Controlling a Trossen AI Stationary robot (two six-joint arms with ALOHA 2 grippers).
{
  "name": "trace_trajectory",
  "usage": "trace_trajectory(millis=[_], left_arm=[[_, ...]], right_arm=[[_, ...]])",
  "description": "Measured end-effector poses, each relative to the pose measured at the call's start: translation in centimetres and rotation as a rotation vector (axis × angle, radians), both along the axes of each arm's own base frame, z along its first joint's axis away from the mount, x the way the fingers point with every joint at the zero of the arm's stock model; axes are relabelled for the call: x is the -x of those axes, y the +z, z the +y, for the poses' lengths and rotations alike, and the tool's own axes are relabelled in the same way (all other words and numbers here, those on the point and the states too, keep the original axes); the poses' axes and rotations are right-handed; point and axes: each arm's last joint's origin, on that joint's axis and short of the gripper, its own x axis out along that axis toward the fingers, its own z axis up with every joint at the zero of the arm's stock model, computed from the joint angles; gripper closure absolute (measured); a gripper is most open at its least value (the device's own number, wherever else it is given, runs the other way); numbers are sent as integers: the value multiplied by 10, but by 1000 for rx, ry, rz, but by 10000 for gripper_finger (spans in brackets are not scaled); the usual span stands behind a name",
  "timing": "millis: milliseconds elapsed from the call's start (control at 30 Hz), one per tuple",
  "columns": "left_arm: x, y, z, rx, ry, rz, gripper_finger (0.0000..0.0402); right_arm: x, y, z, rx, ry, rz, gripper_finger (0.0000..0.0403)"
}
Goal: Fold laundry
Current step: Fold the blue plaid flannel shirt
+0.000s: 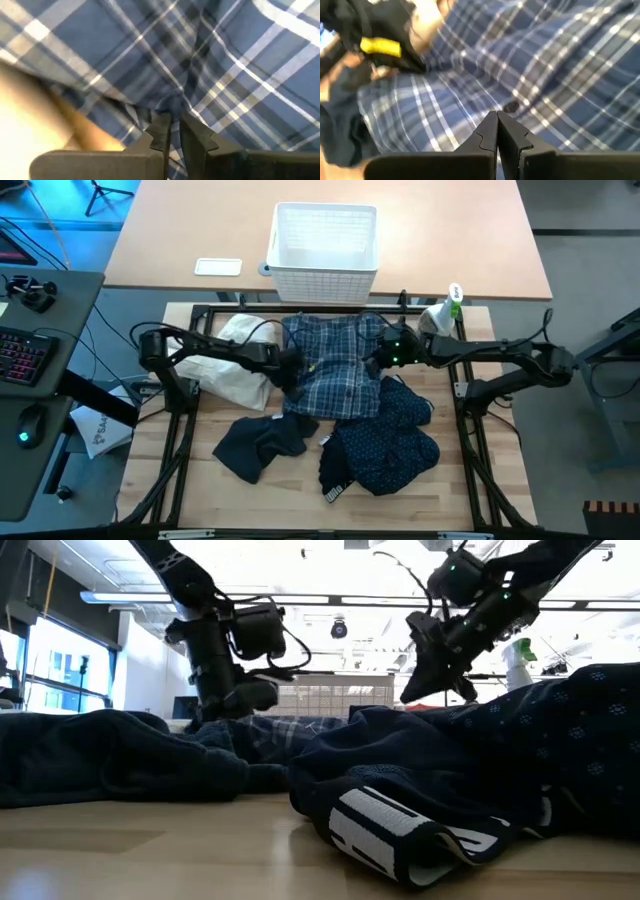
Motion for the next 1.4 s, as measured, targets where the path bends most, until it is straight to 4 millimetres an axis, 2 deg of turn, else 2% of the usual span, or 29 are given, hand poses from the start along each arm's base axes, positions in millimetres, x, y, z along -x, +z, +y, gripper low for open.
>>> trace_trajectory(millis=[67,167,300,400,500,600,767,900,1000,1100,1200,1300,1367,1400], left_arm=[[2,10,0,-8,10,-14,380],[3,39,0,-35,10,-109,386],[10,74,-6,-51,-85,-259,384],[12,98,-17,-92,-283,-398,369],[12,101,-30,-133,-538,-427,339],[10,101,-45,-125,-742,-472,296],[1,84,-70,-224,-892,-391,229],[-11,66,-82,-326,-866,-312,202],[-18,54,-83,-314,-677,-235,199],[-25,60,-81,-272,-522,-212,206],[-32,77,-80,-278,-486,-267,219],[-39,90,-81,-310,-514,-318,232],[-41,92,-80,-336,-542,-345,237],[-42,93,-80,-347,-552,-355,239]], right_arm=[[-2,-4,0,-1,59,13,400],[-2,-2,2,-19,138,-7,381],[-5,5,14,-37,330,-92,321],[-11,5,37,11,550,-108,263],[-18,0,65,140,723,-83,209],[-22,-6,88,247,796,-40,166],[-27,-22,114,369,791,75,141],[-32,-41,120,454,765,176,140],[-37,-57,120,493,805,235,148],[-42,-66,118,551,782,318,174],[-50,-65,112,545,720,336,224],[-56,-62,107,518,699,361,301],[-60,-54,102,503,692,390,363],[-62,-47,98,494,687,411,381]])
